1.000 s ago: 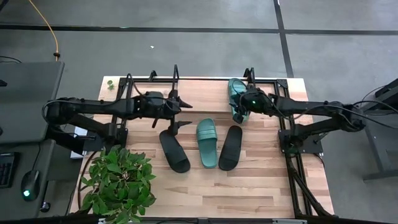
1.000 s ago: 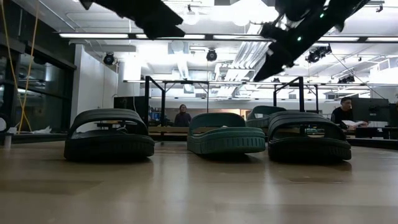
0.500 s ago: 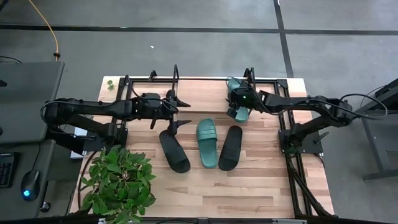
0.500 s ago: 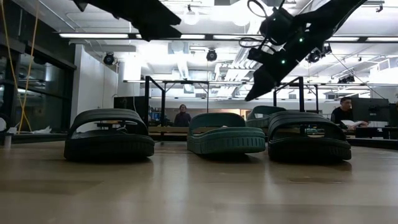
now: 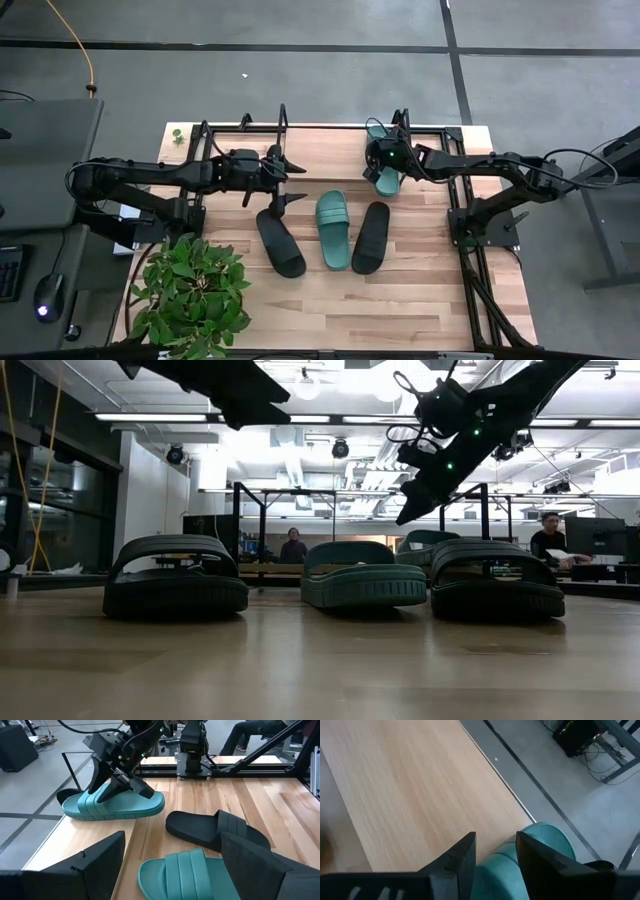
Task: Pick and place slides into the shelf
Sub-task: Put the bottom green slides on the shelf
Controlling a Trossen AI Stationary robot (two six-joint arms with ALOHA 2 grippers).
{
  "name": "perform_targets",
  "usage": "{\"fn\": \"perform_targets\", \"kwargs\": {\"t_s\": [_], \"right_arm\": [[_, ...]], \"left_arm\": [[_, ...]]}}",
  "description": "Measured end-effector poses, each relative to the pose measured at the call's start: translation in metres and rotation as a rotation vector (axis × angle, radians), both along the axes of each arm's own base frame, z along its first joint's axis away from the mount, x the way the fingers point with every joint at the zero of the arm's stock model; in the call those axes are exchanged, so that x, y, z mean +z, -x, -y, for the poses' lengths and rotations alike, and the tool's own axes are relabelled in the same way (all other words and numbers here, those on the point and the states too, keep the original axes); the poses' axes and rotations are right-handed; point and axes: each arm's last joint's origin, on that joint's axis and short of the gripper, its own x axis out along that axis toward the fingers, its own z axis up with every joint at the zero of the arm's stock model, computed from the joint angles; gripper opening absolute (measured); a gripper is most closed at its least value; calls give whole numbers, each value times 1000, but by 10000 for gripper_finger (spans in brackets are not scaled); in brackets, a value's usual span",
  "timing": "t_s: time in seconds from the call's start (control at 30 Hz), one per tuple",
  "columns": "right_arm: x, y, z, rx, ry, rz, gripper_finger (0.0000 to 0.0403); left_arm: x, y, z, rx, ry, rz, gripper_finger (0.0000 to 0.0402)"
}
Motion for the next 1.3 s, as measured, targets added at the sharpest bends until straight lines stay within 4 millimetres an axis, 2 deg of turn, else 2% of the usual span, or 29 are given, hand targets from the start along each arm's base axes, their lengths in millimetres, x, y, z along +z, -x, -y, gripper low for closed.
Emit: {"fn": "perform_targets", "kwargs": {"t_s": [0.4,0.77,1.3], "right_arm": [[-1,-2,-3,105,-48,11,129],[-20,-6,6,47,-37,-68,129],[-18,0,5,-12,-5,-132,129]], "left_arm": [[0,0,0,2,4,1,311],[0,0,0,2,6,-2,311],[0,0,0,6,17,0,311]]}}
